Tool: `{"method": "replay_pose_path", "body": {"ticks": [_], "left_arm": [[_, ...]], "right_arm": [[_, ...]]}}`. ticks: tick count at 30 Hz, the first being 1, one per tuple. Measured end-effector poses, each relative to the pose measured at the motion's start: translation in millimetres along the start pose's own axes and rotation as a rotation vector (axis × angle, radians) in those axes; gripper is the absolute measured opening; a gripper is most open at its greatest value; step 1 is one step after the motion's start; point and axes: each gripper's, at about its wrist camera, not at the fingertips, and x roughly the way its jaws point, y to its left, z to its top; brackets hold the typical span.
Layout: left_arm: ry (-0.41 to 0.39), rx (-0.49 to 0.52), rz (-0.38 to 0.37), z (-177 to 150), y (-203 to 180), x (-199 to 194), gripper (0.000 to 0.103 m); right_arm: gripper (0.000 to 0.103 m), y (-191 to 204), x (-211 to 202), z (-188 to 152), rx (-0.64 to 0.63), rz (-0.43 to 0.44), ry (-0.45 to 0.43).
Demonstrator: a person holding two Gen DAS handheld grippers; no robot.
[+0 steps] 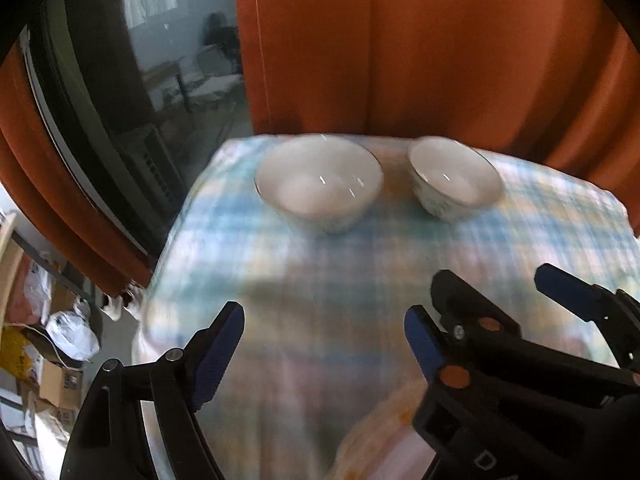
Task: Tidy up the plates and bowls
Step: 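Move both tools to the next white bowl and grip its rim, then lift the bowl with both tools and carry it toward the plate stack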
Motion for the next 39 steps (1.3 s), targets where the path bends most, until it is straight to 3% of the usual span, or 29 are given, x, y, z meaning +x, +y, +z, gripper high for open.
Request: {"method": "replay_pose_path", "body": {"ticks": [10, 17, 19, 23, 29, 31, 33, 37, 39], "left_arm": [[-0.022, -0.048, 0.074, 56, 15, 49, 0.084], [-0.016, -0.081, 0.101, 80, 31, 82, 0.084], [-0.013, -0.083, 0.103, 83, 35, 92, 0.079], [0.005, -0.088, 0.105, 86, 37, 105, 0.067], [0.029, -0.116, 0.085, 86, 40, 121, 0.058], [0.03, -0.116, 0.089, 86, 41, 124, 0.048], [0.031, -0.109, 0.093, 88, 39, 128, 0.047], [0.031, -0.109, 0.123, 89, 38, 132, 0.039], [0.027, -0.112, 0.142, 89, 39, 132, 0.034]], "right_arm": [[0.084, 8, 53, 69, -0.015, 0.014, -0.035], [0.076, 19, 92, 103, -0.012, 0.043, -0.036], [0.074, 22, 102, 108, -0.014, 0.047, -0.033], [0.066, 27, 124, 116, -0.012, 0.059, -0.014], [0.055, 27, 143, 119, 0.004, 0.077, 0.011], [0.052, 26, 148, 119, 0.003, 0.084, 0.016], [0.039, 25, 151, 119, 0.0, 0.074, 0.017], [0.029, 21, 156, 120, 0.009, 0.084, 0.029], [0.019, 21, 160, 121, 0.002, 0.088, 0.035]]}}
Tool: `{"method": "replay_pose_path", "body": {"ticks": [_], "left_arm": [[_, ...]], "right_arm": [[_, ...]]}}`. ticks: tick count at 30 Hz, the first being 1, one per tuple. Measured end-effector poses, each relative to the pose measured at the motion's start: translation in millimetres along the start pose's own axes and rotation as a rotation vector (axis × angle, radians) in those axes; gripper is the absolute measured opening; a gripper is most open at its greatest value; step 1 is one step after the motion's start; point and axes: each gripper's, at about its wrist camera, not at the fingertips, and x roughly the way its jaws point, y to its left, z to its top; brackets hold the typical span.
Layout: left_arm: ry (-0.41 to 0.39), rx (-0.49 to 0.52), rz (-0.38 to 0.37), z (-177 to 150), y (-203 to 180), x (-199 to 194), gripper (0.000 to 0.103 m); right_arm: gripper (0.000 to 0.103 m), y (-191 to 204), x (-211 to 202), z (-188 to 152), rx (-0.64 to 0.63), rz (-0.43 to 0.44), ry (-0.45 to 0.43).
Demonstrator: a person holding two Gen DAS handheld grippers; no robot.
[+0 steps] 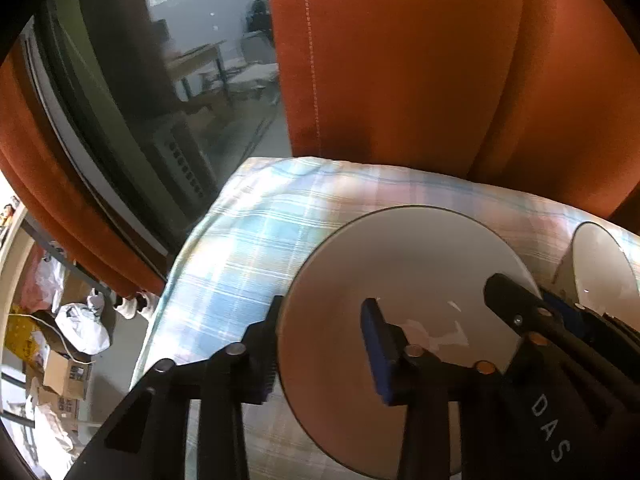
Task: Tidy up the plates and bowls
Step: 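Lift the bowl with both tools and carry it toward the plate stack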
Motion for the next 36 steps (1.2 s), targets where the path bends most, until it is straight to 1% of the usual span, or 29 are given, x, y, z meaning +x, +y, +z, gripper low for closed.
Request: {"method": "replay_pose_path", "body": {"ticks": [2, 5, 10, 19, 23, 28, 36], "left_arm": [[0.0, -0.004, 0.001, 0, 1, -1, 0.033], [0.004, -0.012, 0.004, 0, 2, 0, 0.032], [0.013, -0.012, 0.005, -3, 0, -5, 0.032], [0.004, -0.01, -0.009, -13, -2, -29, 0.032], [-0.013, -0.013, -0.011, -16, -2, -48, 0.032], [-0.045, -0.006, -0.018, -19, 1, -80, 0.032], [-0.091, 0.021, -0.054, -35, -3, -133, 0.032]], "right_arm": [[0.018, 2, 3, 0, -0.007, 0.008, 0.004], [0.018, 4, 1, 0, -0.018, 0.0, 0.009], [0.018, 3, -1, -1, -0.014, 0.01, 0.024], [0.018, 1, -22, -10, -0.009, 0.004, 0.022], [0.018, 2, -39, -15, -0.007, -0.002, 0.01], [0.018, 4, -67, -19, -0.003, -0.002, -0.015], [0.018, 7, -126, -34, 0.025, -0.009, -0.061]]}}
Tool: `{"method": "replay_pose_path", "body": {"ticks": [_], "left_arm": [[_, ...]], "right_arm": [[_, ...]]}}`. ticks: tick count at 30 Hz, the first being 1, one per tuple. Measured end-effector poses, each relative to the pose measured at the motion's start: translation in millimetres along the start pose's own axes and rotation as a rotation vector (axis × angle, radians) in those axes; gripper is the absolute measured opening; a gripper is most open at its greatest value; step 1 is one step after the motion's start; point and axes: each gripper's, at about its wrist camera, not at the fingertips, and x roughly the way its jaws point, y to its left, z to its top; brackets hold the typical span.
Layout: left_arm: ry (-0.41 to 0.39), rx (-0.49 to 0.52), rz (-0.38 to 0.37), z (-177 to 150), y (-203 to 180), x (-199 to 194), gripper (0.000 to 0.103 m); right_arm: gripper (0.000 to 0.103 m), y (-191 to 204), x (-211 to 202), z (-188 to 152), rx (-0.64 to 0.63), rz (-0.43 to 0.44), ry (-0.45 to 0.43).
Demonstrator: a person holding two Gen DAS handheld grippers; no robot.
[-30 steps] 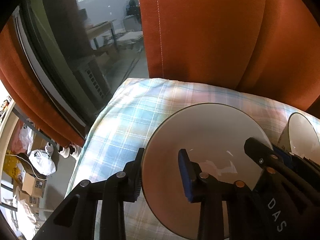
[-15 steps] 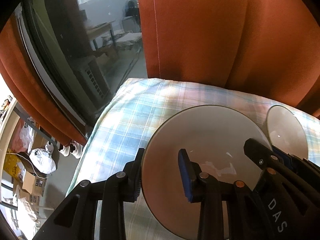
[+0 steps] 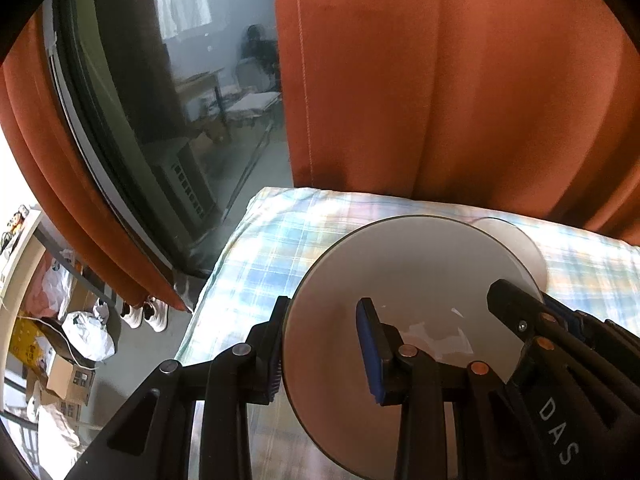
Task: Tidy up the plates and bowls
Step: 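Lift the bowl with both tools and carry it toward the plate stack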
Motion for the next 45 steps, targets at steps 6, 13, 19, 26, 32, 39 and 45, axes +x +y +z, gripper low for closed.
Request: {"method": "replay_pose_path", "body": {"ticks": [6, 13, 19, 26, 32, 39, 45], "left_arm": [[-0.027, 0.026, -0.068, -23, -12, -32, 0.032], [-0.016, 0.067, -0.146, -57, -30, -60, 0.032], [-0.012, 0.101, -0.175, -80, -52, -85, 0.032], [-0.022, 0.116, -0.165, -101, -85, -108, 0.032], [-0.008, 0.126, -0.152, -115, -123, -121, 0.032], [0.004, 0.127, -0.144, -135, -166, -128, 0.032], [0.024, 0.112, -0.135, -153, -197, -130, 0.032]], "right_arm": [[0.018, -4, -46, -24, 0.019, -0.05, -0.042], [0.018, -18, -93, -65, 0.047, -0.127, -0.055], [0.018, -38, -121, -91, 0.068, -0.158, -0.056], [0.018, -71, -149, -113, 0.082, -0.145, -0.066], [0.018, -114, -165, -125, 0.082, -0.126, -0.056], [0.018, -166, -176, -140, 0.086, -0.102, -0.046], [0.018, -204, -181, -151, 0.07, -0.086, -0.03]]}}
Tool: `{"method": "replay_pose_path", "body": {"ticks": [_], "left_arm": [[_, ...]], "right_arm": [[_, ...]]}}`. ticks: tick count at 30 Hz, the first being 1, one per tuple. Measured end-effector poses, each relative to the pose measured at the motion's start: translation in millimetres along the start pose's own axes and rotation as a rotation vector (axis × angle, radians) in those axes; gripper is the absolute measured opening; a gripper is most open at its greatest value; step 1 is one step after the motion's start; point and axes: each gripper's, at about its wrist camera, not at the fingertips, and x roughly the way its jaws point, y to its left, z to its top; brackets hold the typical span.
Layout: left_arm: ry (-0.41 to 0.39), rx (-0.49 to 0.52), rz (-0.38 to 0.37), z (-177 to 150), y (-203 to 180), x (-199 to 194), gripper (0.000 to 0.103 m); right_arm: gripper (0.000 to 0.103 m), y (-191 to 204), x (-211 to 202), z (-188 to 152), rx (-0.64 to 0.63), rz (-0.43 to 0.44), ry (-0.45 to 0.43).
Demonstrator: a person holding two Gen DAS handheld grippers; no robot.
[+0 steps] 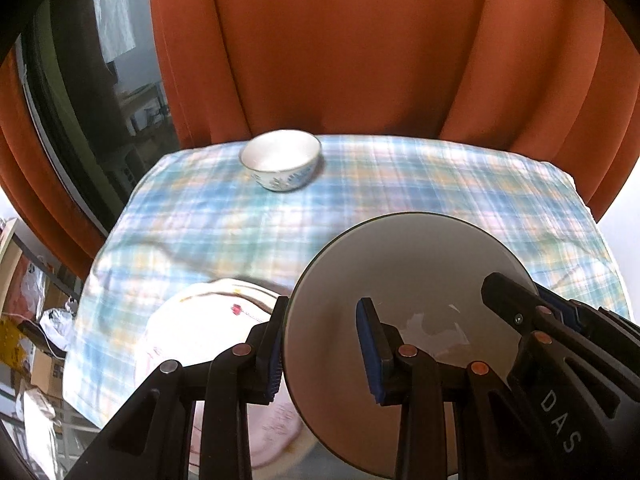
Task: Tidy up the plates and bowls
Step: 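Lift the bowl with both tools and carry it toward the plate stack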
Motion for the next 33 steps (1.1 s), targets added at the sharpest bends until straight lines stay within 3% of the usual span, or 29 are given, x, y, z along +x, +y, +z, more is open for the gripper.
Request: {"method": "replay_pose_path", "body": {"ticks": [14, 33], "left_arm": [[0.087, -0.043, 0.006, -32, -47, 24, 0.032], [0.194, -0.063, 0.018, -51, -55, 60, 0.032]], "right_arm": [[0.018, -57, 16, -18, -0.065, 0.01, 0.08], [0.018, -68, 56, -34, -0.13, -0.004, 0.186]]}}
